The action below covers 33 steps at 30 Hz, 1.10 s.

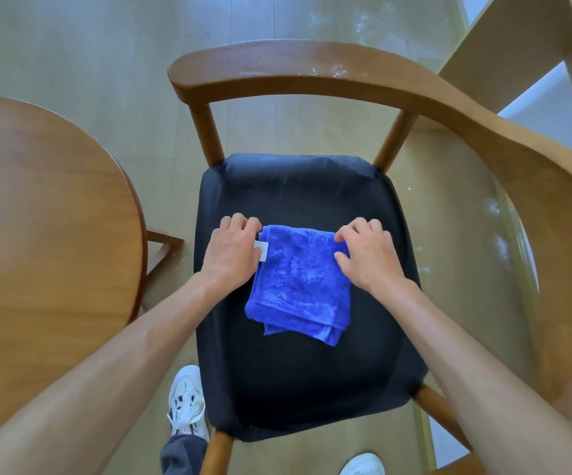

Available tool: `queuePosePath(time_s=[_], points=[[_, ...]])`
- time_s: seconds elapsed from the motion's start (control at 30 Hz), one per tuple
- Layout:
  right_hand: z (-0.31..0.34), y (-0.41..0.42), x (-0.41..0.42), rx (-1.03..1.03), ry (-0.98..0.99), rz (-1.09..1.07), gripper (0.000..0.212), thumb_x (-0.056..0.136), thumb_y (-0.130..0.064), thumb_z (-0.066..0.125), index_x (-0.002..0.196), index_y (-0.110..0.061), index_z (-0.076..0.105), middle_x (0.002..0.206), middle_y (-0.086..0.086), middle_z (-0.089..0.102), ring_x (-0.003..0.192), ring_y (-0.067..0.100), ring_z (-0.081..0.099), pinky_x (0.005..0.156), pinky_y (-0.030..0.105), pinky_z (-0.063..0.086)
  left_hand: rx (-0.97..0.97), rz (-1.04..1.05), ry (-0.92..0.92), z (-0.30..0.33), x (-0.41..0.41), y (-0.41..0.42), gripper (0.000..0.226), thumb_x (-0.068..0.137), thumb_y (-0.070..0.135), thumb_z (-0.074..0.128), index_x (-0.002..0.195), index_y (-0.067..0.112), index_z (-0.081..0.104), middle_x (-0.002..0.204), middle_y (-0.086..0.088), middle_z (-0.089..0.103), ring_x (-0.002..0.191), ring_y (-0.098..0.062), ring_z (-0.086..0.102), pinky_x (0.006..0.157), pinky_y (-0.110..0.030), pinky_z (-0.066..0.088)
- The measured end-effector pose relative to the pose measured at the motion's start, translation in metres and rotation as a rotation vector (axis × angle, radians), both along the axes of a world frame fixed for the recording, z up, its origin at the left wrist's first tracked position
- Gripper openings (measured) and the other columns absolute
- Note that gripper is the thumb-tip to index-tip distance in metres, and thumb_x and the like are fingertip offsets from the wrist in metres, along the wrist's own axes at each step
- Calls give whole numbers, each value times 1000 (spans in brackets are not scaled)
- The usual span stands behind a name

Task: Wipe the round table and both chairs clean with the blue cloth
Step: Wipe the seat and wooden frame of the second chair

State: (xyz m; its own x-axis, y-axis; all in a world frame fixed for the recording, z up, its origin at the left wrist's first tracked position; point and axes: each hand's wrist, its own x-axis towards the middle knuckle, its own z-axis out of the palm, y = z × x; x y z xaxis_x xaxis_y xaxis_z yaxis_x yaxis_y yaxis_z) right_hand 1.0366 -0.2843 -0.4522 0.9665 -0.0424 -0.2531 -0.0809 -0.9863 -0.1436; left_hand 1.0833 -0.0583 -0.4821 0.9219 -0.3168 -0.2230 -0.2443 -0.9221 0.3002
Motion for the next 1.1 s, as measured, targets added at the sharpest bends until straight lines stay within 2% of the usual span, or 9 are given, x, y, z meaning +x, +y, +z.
queuePosePath(time_s=[0.07,0.13,0.27,0.37,0.43,0.6,0.77,0.9,1.1], points=[[-5,-4,-5,-34,54,-77,25,91,-25,54,112,-13,57,115,5,55,105,26,45,86,35,39,-28,54,2,-2,-11,0,21,91,20,53,110,11,50,110,-8,53,100,-26,46,82,-36,42],[-10,-9,-16,12,176,-224,33,90,-27,56,119,-11,55,118,7,58,110,28,46,90,37,41,-90,210,160,-5,-21,-1,23,90,24,57,107,11,49,106,-7,56,100,-26,48,79,-36,43],[-20,-6,-27,275,188,-375,59,88,-27,61,142,-15,39,138,3,47,122,27,39,100,38,38,-299,526,388,-12,-20,-11,58,82,26,70,129,10,41,118,-6,57,112,-26,52,87,-39,47],[-26,-5,-15,252,76,-205,65,90,-18,54,149,-21,27,150,-5,33,122,25,34,101,37,30,-333,478,308,-14,-4,-21,72,80,22,70,141,12,34,132,-5,50,123,-26,43,99,-39,41],[-30,-6,-3,231,109,-149,64,91,-15,50,149,-22,26,145,-6,39,118,24,34,99,37,29,-329,405,299,-14,8,-26,67,82,16,64,142,15,35,131,-1,52,124,-24,39,100,-39,41],[-29,-6,13,106,115,-95,36,91,-18,51,126,-22,55,123,1,51,112,23,38,92,32,33,-114,205,294,-16,19,-30,36,90,18,52,126,18,55,121,-6,53,118,-26,38,89,-35,38],[-11,-9,12,225,75,-129,15,85,-8,53,94,-19,59,100,-7,55,102,21,39,82,28,31,-201,207,313,2,19,-24,16,87,12,51,97,22,58,94,5,52,108,-25,46,84,-37,44],[21,-12,12,305,84,-175,16,84,-10,54,95,-21,59,81,-13,32,91,21,38,79,29,33,-234,182,325,36,24,-19,15,86,8,53,91,22,56,89,1,62,95,-23,55,92,-48,47],[85,-20,19,353,-211,-62,15,80,-3,62,91,-11,61,71,-18,36,84,16,36,76,28,28,-399,94,111,110,43,-14,16,83,5,58,90,19,58,77,13,54,88,-19,53,86,-44,47]])
